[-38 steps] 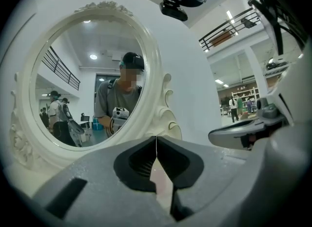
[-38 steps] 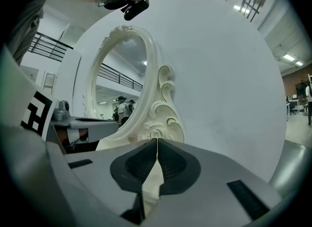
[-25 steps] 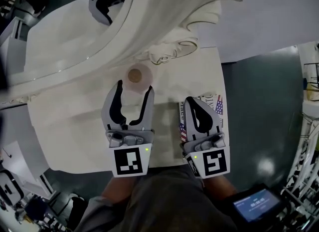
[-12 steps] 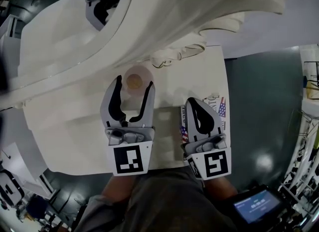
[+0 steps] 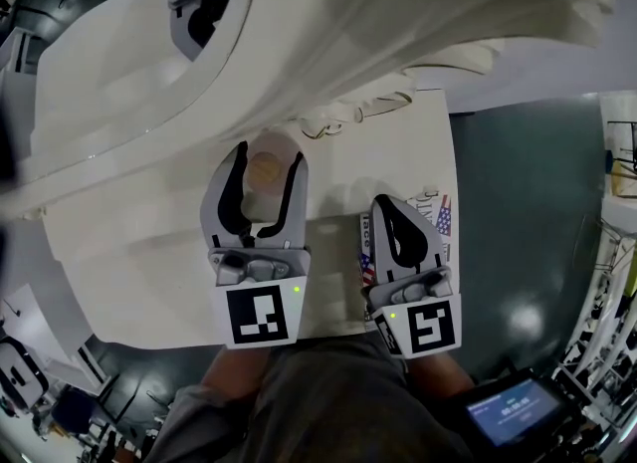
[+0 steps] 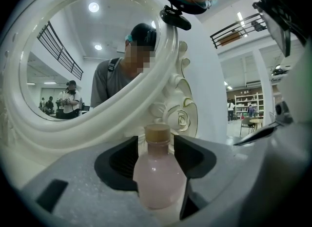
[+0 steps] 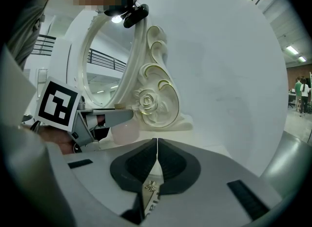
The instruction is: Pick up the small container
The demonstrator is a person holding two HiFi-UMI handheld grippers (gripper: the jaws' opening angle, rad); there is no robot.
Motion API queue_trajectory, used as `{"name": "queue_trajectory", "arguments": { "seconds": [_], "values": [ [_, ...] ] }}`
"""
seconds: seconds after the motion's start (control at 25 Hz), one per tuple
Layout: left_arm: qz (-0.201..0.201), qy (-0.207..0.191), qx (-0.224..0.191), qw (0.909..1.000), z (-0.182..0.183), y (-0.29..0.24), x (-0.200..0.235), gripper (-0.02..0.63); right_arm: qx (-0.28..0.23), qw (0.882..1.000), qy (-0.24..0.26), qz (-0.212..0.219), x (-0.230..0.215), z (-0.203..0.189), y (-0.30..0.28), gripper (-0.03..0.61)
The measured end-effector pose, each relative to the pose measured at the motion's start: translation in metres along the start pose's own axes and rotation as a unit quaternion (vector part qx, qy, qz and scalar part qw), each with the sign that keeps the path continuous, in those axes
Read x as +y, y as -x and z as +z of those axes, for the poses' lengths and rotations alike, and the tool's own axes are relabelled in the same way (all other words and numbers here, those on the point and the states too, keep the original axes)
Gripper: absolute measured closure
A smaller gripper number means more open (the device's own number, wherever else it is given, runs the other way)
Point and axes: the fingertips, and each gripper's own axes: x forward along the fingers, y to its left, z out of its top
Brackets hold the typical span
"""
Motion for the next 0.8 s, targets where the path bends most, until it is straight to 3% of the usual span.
{"name": "queue_trajectory", "arguments": {
  "seconds": [0.44, 0.8],
  "values": [
    [0.008, -0.008, 0.001, 0.9999, 0.002, -0.001, 0.000, 0.450, -0.002, 1.000, -0.002, -0.001, -0.003, 0.000, 0.003, 0.563],
    [0.004, -0.003, -0.009, 0.9999, 0.004, 0.005, 0.001, 0.465, -0.007, 1.000, -0.001, -0.001, 0.001, 0.001, 0.007, 0.563]
  ]
}}
